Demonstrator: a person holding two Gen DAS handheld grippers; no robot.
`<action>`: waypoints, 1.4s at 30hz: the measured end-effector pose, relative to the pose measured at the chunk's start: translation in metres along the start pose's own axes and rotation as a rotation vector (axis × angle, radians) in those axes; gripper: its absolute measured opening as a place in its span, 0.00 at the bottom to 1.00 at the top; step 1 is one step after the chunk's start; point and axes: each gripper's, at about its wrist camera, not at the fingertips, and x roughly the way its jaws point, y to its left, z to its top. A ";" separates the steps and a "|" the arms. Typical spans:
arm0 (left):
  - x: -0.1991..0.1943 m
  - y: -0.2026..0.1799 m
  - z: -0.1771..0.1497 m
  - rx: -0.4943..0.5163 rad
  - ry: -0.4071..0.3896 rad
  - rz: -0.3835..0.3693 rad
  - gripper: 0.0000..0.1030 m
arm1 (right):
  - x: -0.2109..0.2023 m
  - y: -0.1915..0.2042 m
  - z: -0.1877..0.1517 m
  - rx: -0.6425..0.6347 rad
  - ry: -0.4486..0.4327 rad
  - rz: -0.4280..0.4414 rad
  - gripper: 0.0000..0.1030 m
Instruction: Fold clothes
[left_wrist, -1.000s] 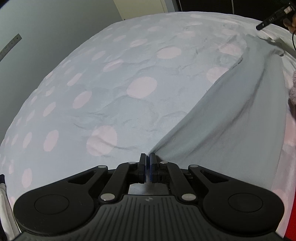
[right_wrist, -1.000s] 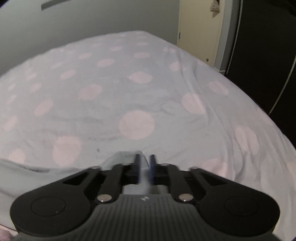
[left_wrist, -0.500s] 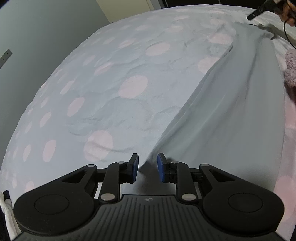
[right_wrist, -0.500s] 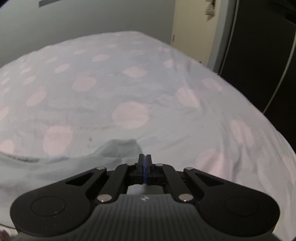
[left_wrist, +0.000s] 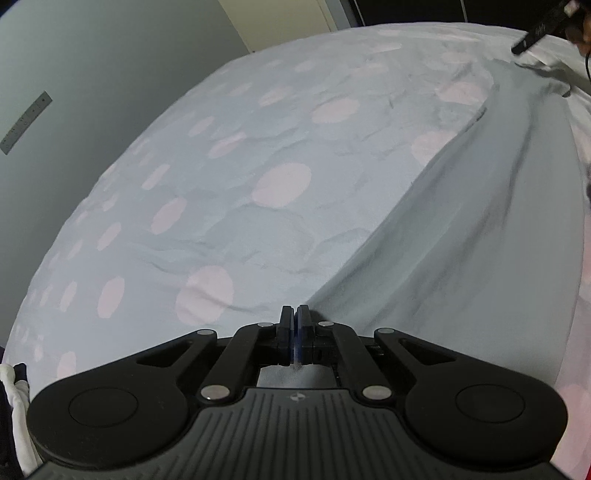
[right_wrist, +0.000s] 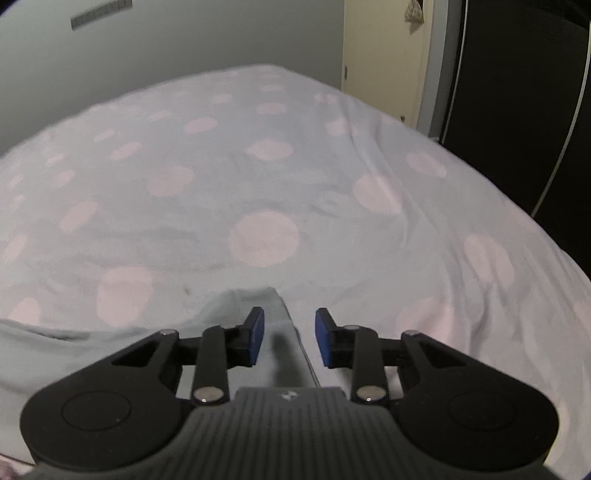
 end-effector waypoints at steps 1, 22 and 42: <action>-0.002 0.000 0.001 0.000 -0.004 0.005 0.02 | 0.006 0.001 -0.002 -0.001 0.009 -0.007 0.32; -0.020 0.001 -0.004 -0.065 -0.029 0.051 0.01 | -0.001 0.011 0.002 -0.047 -0.038 0.002 0.27; -0.012 0.002 -0.007 -0.096 -0.003 0.057 0.01 | -0.020 0.037 0.000 -0.175 -0.169 -0.085 0.09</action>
